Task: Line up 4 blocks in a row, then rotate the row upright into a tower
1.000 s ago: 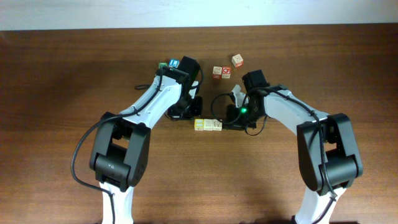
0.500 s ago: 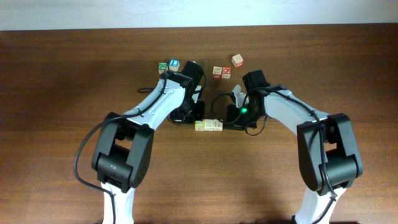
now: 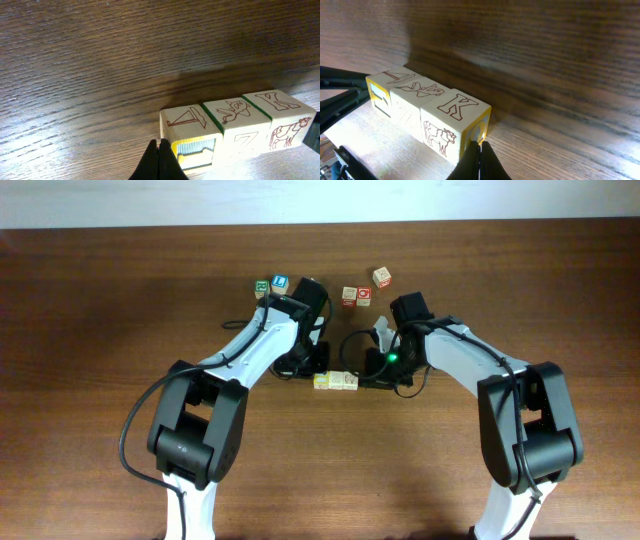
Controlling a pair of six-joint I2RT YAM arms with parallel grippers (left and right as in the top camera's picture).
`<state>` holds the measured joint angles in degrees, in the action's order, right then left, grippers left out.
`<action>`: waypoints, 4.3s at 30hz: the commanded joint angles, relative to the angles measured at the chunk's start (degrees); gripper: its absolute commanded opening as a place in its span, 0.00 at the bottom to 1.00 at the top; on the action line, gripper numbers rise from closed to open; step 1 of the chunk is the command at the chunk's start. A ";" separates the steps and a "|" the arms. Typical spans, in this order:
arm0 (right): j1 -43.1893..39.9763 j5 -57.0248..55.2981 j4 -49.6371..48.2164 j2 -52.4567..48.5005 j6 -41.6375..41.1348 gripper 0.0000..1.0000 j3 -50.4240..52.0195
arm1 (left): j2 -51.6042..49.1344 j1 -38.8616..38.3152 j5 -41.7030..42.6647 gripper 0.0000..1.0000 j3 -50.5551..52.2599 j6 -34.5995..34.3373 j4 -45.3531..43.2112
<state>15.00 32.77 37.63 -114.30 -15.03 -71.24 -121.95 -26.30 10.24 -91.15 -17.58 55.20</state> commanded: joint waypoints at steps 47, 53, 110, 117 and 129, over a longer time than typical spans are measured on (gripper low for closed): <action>10.47 -0.50 -2.14 5.20 -4.15 0.05 -4.96 | 0.13 -0.87 3.87 0.00 0.37 0.28 -0.52; 11.74 -1.55 -1.73 5.20 -4.15 0.05 -6.47 | 0.13 -0.92 3.98 0.00 0.37 0.26 -0.48; 13.35 -6.84 15.32 5.38 -0.55 0.41 -31.78 | 8.85 21.99 6.36 0.00 -5.27 5.92 2.93; 12.57 -27.74 36.33 13.68 2.62 0.57 -54.29 | 36.59 21.97 -2.82 0.08 -5.86 19.91 3.63; 12.57 -41.86 49.96 36.50 2.58 0.98 -55.91 | 48.15 21.97 -4.09 0.99 -5.86 22.43 5.60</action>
<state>27.79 -6.70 86.61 -81.17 -12.67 -126.34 -74.11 -4.62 6.76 -96.64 3.70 60.69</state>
